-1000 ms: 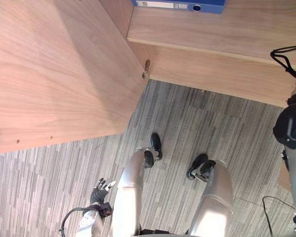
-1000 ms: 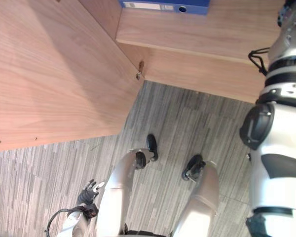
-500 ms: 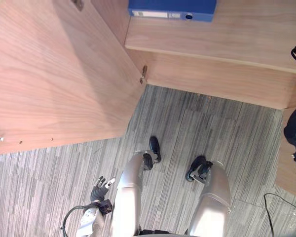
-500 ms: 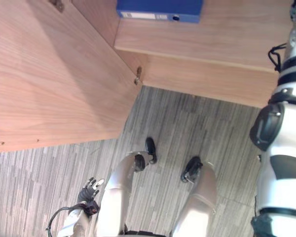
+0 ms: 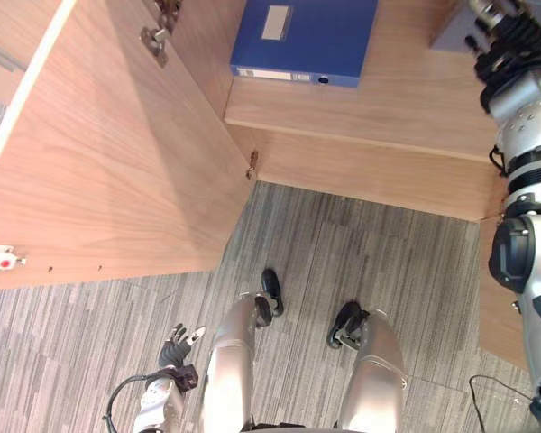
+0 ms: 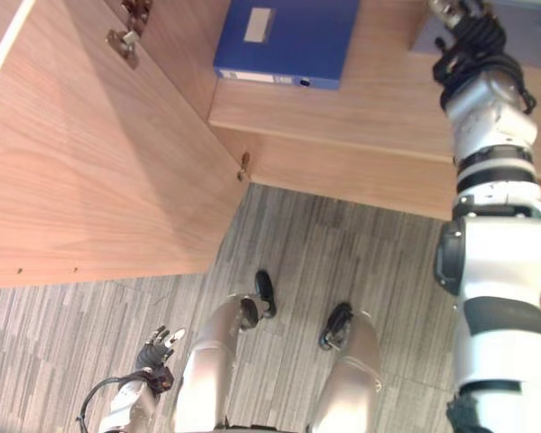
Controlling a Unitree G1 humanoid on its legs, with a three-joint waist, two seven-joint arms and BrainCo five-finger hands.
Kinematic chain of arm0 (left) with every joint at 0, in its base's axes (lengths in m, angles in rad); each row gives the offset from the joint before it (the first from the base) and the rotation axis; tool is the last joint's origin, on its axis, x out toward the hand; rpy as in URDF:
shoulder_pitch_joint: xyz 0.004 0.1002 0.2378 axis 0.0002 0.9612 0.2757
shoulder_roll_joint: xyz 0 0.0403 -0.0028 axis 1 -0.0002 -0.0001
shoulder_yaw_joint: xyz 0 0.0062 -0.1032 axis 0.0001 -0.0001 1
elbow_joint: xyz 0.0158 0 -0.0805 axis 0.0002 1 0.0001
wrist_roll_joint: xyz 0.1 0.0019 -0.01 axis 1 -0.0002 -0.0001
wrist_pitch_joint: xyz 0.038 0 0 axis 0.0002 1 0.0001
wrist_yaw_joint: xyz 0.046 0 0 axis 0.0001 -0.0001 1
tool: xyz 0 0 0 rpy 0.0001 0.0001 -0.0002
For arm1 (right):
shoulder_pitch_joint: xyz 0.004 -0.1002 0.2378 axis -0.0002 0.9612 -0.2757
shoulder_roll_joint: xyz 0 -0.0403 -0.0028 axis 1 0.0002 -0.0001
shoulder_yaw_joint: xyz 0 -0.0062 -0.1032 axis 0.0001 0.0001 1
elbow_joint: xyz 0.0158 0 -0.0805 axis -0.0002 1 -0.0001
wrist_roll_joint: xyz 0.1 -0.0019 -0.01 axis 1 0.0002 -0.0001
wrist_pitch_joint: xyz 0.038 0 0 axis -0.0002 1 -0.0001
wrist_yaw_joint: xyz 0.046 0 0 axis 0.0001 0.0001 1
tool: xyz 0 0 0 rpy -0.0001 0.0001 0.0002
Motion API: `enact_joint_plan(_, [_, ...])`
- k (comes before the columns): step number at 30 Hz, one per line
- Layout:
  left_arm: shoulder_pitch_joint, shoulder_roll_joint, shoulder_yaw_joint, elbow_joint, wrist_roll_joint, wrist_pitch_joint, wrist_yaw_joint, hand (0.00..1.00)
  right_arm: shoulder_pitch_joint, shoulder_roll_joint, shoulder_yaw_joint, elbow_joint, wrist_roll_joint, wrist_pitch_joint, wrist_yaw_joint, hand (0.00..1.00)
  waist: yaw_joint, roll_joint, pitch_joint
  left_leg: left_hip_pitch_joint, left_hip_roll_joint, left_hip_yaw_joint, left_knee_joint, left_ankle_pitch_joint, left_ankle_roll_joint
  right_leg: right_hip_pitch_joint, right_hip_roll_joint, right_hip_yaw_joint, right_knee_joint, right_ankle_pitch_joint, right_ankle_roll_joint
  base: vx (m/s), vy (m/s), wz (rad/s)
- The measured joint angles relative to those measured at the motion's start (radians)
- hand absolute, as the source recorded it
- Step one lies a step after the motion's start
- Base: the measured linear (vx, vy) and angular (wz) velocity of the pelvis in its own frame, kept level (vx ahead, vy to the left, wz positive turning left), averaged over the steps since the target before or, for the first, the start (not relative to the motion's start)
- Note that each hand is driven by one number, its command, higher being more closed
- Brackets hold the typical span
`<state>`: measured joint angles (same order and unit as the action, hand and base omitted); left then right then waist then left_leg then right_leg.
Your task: Walk over to the cabinet, pick up the folder, carry it to the office cabinet, place the folder inside the office cabinet, then close the office cabinet door
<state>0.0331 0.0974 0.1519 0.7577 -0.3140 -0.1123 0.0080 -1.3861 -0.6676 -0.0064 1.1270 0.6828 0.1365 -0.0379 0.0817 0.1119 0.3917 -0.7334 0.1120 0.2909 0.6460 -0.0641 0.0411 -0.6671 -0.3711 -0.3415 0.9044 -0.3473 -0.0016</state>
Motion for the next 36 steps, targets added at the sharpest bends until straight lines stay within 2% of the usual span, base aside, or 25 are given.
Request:
enact_joint_plan(6, [-0.016,0.017,0.068,0.021,0.036,0.006,-0.012,0.00,0.049,0.021,-0.013,0.018,-0.115,0.026,0.050,0.00,-0.002,-0.012,-0.026,0.055,0.003,0.004,-0.042,0.005,-0.003,0.056,0.019,-0.008,-0.056,0.014,0.003,0.05,0.000,-0.05])
enact_joint_plan(10, [-0.016,0.018,0.068,0.020,0.039,0.016,-0.017,0.00,0.049,0.019,-0.013,0.046,-0.174,0.058,0.094,0.00,-0.003,-0.015,-0.036,0.083,-0.001,0.007,-0.060,0.006,-0.005,0.081,0.021,-0.010,-0.072,0.015,0.005,0.04,-0.009,-0.02])
enact_joint_plan(12, [-0.013,0.020,0.068,0.020,0.039,0.018,-0.027,0.00,0.057,0.019,-0.013,0.052,-0.240,0.072,0.123,0.00,-0.002,-0.015,-0.044,0.095,-0.004,0.007,-0.072,0.010,-0.008,0.092,0.021,-0.012,-0.080,0.016,0.006,0.00,0.000,0.00])
enact_joint_plan(19, [-0.006,0.032,0.065,0.018,0.039,0.021,-0.053,0.00,0.108,0.005,-0.014,0.077,-0.406,0.075,0.183,0.00,0.003,-0.014,-0.046,0.125,-0.015,0.007,-0.104,0.021,-0.010,0.116,0.018,-0.015,-0.096,0.017,0.008,0.00,0.000,0.00])
enact_joint_plan(25, [0.007,0.047,0.058,-0.017,0.038,0.023,-0.072,0.00,0.146,0.003,-0.058,0.084,-0.434,0.075,0.195,0.00,0.005,-0.013,-0.048,0.128,-0.018,0.007,-0.117,0.025,-0.010,0.117,0.018,-0.017,-0.104,0.018,0.010,0.00,0.000,0.00])
enact_joint_plan(29, [0.039,0.050,0.035,-0.041,0.037,0.025,-0.080,0.00,0.175,-0.009,-0.081,0.084,-0.473,0.075,0.207,0.00,0.011,-0.003,-0.056,0.130,-0.020,0.002,-0.121,0.025,-0.010,0.126,0.019,-0.025,-0.113,0.018,0.010,0.01,0.001,0.02])
enact_joint_plan(36, [0.081,0.068,0.000,-0.062,0.030,0.025,-0.082,0.00,0.235,-0.031,-0.079,0.085,-0.489,0.074,0.210,0.00,0.020,0.005,-0.061,0.125,-0.027,0.003,-0.135,0.029,-0.010,0.117,0.015,-0.026,-0.117,0.018,0.011,0.00,0.000,0.00])
